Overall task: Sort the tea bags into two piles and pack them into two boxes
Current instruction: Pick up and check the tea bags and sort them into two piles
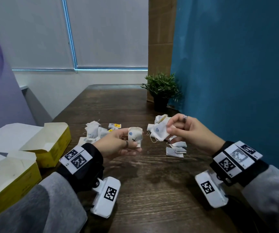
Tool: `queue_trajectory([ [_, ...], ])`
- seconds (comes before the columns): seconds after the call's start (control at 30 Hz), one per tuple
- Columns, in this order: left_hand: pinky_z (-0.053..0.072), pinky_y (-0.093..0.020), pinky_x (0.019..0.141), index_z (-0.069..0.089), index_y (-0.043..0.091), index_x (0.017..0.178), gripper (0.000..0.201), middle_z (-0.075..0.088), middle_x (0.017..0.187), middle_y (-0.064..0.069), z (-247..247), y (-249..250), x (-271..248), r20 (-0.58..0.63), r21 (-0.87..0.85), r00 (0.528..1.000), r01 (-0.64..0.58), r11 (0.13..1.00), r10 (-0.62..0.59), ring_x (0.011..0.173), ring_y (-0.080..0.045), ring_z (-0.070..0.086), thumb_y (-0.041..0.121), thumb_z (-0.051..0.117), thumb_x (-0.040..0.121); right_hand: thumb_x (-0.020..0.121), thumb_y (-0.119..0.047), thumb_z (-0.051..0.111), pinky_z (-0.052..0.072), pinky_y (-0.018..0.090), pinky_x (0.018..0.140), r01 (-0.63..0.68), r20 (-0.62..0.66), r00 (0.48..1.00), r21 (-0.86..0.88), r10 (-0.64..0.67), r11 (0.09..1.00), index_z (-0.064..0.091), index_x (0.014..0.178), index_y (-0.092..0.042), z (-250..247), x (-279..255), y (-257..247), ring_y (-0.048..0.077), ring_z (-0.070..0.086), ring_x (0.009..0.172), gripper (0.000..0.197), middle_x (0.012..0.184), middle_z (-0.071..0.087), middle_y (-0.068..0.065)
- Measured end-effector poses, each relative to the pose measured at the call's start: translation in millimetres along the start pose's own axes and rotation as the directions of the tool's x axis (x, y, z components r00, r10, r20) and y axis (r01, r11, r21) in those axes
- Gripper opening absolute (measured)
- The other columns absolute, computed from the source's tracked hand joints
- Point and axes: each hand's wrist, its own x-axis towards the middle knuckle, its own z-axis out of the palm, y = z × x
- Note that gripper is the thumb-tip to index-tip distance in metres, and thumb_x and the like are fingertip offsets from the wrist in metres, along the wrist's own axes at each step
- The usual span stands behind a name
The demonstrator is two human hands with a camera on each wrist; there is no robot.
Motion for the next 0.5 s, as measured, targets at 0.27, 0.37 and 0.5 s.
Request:
queue_trajectory([
  [0.27, 0.058, -0.024, 0.062, 0.058, 0.008, 0.102, 0.031, 0.066, 0.083, -0.01, -12, -3, -11, -0.054, -0.095, 0.998, 0.028, 0.995, -0.033, 0.07, -0.017, 0.071, -0.016, 0.051, 0.085, 0.087, 0.002, 0.06, 0.056, 0.022, 0.055, -0.128, -0.019, 0.991, 0.024, 0.129, 0.991, 0.054, 0.105, -0.006, 17, 8, 2, 0.013, 0.065, 0.055, 0.022, 0.071, 0.069, 0.012],
  [0.37, 0.059, -0.025, 0.065, 0.058, 0.006, 0.103, 0.028, 0.065, 0.091, -0.011, -13, -7, -13, -0.031, -0.16, 0.996, 0.077, 0.984, -0.083, 0.076, -0.018, 0.069, -0.014, 0.05, 0.085, 0.086, -0.002, 0.062, 0.054, 0.02, 0.051, -0.204, -0.003, 0.979, 0.039, 0.204, 0.978, 0.05, 0.096, -0.005, 27, 12, 3, 0.012, 0.065, 0.052, 0.015, 0.064, 0.068, 0.011],
  [0.5, 0.056, -0.032, 0.079, 0.066, 0.013, 0.092, 0.012, 0.071, 0.093, -0.006, -5, -9, -16, 0.066, -0.169, 0.991, 0.128, 0.977, -0.118, 0.083, -0.016, 0.069, 0.007, 0.057, 0.087, 0.085, -0.007, 0.065, 0.053, 0.02, 0.049, -0.252, 0.058, 0.965, -0.032, 0.254, 0.967, 0.052, 0.084, -0.009, 51, 23, 6, 0.01, 0.062, 0.049, 0.013, 0.058, 0.067, 0.005],
])
